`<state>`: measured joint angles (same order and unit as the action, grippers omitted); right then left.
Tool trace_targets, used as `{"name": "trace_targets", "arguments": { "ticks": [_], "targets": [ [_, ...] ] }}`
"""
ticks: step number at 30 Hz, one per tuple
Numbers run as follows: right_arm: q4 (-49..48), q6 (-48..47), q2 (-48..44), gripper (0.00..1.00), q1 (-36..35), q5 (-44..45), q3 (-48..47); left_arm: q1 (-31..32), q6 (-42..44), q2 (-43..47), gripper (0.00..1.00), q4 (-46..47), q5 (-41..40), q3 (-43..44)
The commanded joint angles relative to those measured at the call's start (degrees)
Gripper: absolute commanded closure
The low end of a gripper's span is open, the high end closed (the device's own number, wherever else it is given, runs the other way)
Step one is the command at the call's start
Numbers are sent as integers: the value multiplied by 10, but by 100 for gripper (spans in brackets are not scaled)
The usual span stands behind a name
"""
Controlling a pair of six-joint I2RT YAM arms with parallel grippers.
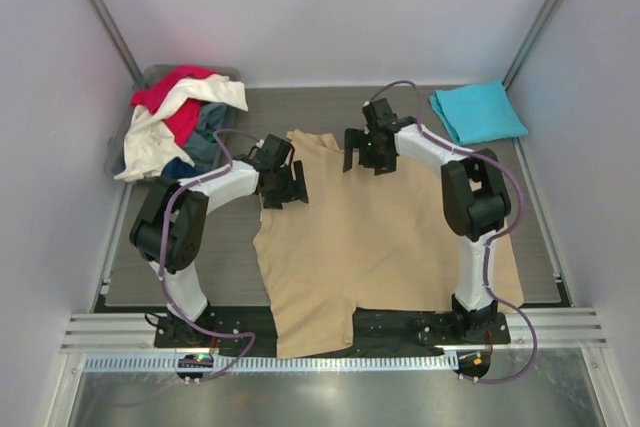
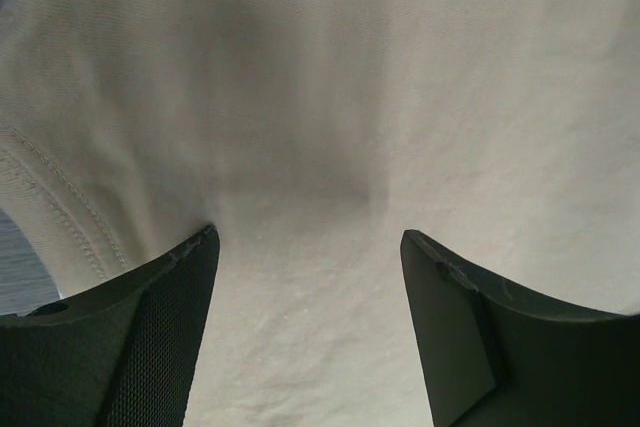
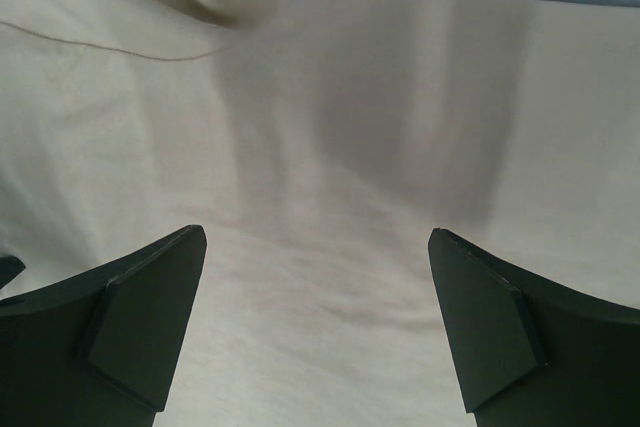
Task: Fold and stack the t-shirts
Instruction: Flatten the tshirt out
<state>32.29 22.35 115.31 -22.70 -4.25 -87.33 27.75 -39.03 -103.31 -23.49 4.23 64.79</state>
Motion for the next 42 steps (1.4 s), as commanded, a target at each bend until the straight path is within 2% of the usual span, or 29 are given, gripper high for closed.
{"name": "trace_targets", "arguments": {
  "ticks": [1, 4, 9, 16, 22, 26, 29, 33, 35, 37, 38, 39, 41, 42],
  "targets": [
    [-15, -4, 34, 0, -22, -30, -54, -3, 6, -16, 25, -2, -63, -2],
    [-14, -3, 78, 0, -36, -37, -88, -17, 14, -16, 26, -22, -93, -14],
    [-13, 3, 144, 0, -47, -53, -147, -63, 23, -6, 27, -27, -99, -39],
    [5, 12, 241, 0, -47, -69, -288, -143, 40, -8, 28, -35, -100, -20],
    [38, 13, 337, 0, -44, -57, -468, -181, 51, -30, 29, -64, -93, 60],
    [38, 7, 351, 0, -31, -49, -522, -177, 59, -28, 31, -87, -91, 136],
    [27, -22, 336, 0, -22, -92, -541, -149, 73, 7, 29, -143, -144, 186],
    [24, -48, 258, 0, -15, -138, -507, -67, 72, 119, 24, -204, -209, 178],
    [23, -59, 180, 0, -15, -140, -469, -38, 54, 169, 24, -234, -219, 132],
    [23, -63, 123, 0, -15, -113, -389, 7, 11, 245, 24, -262, -214, 94],
    [22, -62, 58, 0, -15, -94, -357, 25, -3, 271, 25, -270, -208, 52],
    [21, -60, 27, 0, -15, -73, -288, 64, -37, 294, 25, -278, -209, 32],
    [19, -44, -46, 0, -15, 10, -209, 111, -76, 358, 25, -303, -218, -28],
    [12, -41, -123, 1, -15, 37, -121, 161, -100, 375, 26, -313, -220, -45]
  ]
}}
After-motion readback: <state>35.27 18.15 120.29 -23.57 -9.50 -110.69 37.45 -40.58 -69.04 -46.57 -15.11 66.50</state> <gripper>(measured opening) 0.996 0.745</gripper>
